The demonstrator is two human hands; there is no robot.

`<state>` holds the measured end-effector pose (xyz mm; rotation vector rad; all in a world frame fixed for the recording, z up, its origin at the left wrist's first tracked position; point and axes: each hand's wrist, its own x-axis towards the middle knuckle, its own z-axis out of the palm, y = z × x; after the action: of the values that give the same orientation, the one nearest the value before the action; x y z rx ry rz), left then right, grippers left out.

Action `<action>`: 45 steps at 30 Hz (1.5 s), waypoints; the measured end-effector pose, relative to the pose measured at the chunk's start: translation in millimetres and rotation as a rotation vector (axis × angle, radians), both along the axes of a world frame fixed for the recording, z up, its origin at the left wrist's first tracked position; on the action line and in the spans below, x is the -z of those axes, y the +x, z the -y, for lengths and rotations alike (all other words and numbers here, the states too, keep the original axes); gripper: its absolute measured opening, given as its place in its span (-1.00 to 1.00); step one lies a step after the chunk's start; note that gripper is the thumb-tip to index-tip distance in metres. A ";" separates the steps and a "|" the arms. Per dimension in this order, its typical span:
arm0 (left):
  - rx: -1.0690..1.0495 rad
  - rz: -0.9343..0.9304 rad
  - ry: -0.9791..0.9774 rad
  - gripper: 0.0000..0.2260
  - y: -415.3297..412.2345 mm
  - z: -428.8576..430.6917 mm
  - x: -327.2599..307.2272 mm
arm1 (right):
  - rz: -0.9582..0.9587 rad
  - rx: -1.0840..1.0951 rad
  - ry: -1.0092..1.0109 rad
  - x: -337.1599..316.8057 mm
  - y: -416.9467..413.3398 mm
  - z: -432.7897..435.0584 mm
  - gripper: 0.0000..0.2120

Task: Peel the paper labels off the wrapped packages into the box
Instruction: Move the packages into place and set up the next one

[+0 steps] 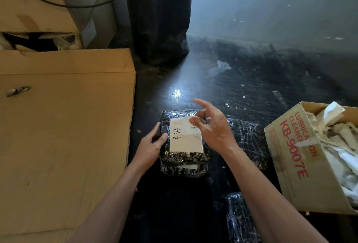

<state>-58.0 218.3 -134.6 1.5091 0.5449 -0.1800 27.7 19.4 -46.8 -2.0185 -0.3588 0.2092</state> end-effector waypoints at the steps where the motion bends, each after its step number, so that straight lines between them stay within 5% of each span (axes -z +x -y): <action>1: 0.004 0.007 -0.007 -0.44 -1.2 1.3 0.9 | 0.019 0.014 -0.017 -3.3 -0.4 -0.2 -0.68; 3: 0.020 0.007 0.030 -0.43 -1.3 2.5 1.6 | 0.045 0.009 -0.006 -7.4 -1.8 -0.3 -0.89; 13: 0.046 -0.002 -0.004 -0.46 0.4 -0.4 2.5 | -0.022 0.060 0.034 -8.7 -0.8 2.3 -0.86; 24: 0.058 0.052 0.060 -0.42 3.9 1.1 0.5 | 0.170 0.009 -0.044 -24.9 0.3 1.7 -0.72; 45: 0.017 0.040 -0.059 -0.42 -12.8 6.1 -8.3 | 0.178 -0.052 -0.074 -39.6 -12.5 4.7 -0.80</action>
<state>-70.8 212.2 -126.4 1.4571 0.4909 -0.1773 15.2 14.7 -7.2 -2.1085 -0.5220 0.0759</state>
